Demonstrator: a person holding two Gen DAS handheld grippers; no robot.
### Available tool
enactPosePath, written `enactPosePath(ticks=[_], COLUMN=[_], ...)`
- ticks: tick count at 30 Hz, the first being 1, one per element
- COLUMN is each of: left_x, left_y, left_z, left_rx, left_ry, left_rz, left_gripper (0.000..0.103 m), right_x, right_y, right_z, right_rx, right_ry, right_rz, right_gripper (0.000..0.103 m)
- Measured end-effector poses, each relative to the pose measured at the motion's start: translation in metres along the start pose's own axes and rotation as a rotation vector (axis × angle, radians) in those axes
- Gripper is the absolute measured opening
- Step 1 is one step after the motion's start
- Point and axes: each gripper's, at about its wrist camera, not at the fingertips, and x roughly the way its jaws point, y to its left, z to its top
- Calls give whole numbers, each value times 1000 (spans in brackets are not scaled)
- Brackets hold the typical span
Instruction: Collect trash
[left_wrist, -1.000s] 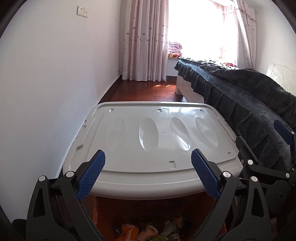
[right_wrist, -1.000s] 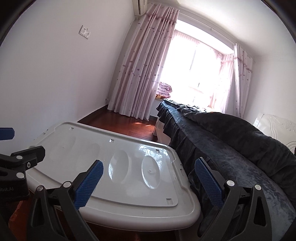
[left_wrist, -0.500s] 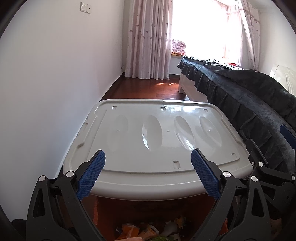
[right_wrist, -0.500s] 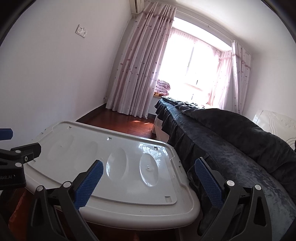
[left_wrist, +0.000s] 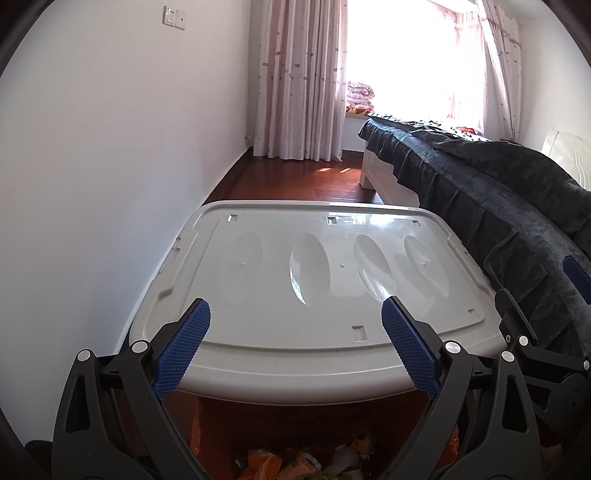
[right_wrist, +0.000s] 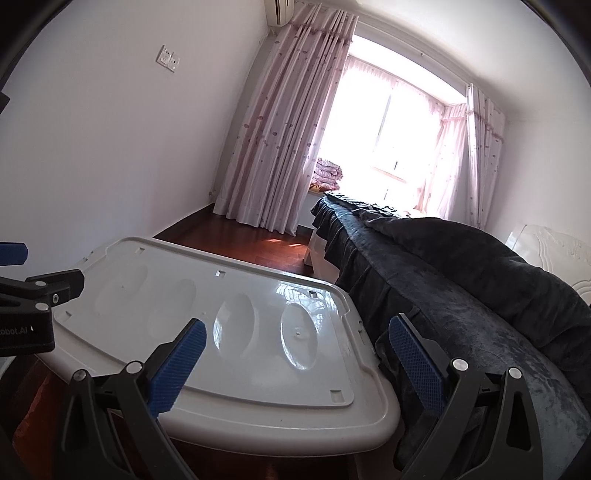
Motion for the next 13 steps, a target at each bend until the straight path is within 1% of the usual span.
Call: enactPosePath(ticks=[7, 10, 13], left_x=[0, 2, 3], left_y=[1, 3, 6], left_z=[0, -1, -1], left_rx=[-3, -9, -13], left_ry=[4, 14, 15], left_rz=[13, -9, 1], left_gripper=[92, 92, 92], right_x=[1, 2, 1], right_y=[-1, -2, -4], right_z=[-1, -1, -1], right_rx=[0, 3, 7], right_ry=[4, 5, 3], right_rz=[1, -2, -5], right_gripper=[98, 98, 98])
